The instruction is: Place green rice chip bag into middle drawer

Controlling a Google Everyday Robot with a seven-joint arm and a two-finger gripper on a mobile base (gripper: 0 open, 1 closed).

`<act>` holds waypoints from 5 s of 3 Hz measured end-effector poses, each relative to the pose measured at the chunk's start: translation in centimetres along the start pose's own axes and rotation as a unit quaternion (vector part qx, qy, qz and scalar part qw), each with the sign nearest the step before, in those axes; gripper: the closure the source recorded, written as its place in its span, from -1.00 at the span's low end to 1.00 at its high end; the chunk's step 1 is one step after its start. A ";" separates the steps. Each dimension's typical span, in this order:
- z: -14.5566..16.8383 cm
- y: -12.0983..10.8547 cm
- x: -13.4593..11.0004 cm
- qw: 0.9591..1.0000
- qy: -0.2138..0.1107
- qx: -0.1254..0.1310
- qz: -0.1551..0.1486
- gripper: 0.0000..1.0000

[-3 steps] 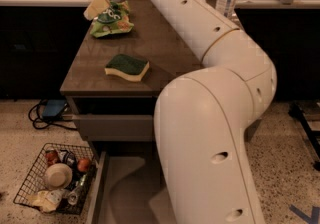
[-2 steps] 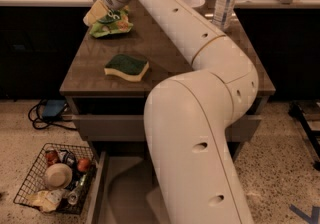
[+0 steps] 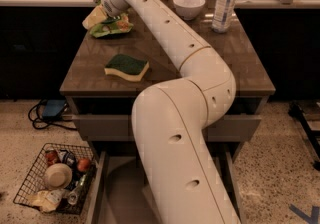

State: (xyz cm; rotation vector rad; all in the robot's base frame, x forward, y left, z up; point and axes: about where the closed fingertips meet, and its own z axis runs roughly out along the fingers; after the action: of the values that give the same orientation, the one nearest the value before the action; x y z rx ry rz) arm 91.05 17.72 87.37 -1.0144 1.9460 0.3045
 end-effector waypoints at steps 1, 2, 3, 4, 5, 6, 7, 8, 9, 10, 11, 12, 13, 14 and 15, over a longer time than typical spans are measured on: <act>1.2 -0.6 -0.1 1.000 0.005 0.013 0.025 -1.00; 2.5 -0.2 0.0 0.998 0.033 0.031 0.044 -1.00; 3.3 0.1 0.9 0.994 0.068 0.050 0.065 -1.00; 3.8 0.4 2.1 0.990 0.097 0.060 0.083 -0.51; 4.2 0.6 2.3 0.990 0.098 0.058 0.082 -0.04; 4.5 0.8 2.5 0.990 0.100 0.056 0.082 0.42; 4.4 0.8 2.4 0.990 0.100 0.056 0.082 0.90; 4.3 0.8 2.3 0.990 0.100 0.056 0.082 1.00; 4.1 1.1 2.1 0.991 0.099 0.050 0.080 1.00; 1.5 1.8 0.6 0.992 0.104 0.035 0.067 1.00; -2.8 1.5 -1.4 0.994 0.096 0.023 0.049 1.00; -7.7 1.0 -3.9 0.997 0.072 0.010 0.023 1.00; -12.3 0.6 -6.0 0.999 0.047 0.004 -0.006 1.00; -16.3 0.1 -7.5 0.999 0.016 0.007 -0.032 1.00; -19.8 -0.6 -7.4 0.999 -0.021 0.012 -0.043 1.00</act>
Offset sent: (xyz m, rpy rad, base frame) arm 0.0497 0.0263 -0.0054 -0.0592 0.1176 -0.2194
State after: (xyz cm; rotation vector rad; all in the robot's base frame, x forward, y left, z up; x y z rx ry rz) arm 81.51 10.21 104.71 -1.0643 1.8594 0.2503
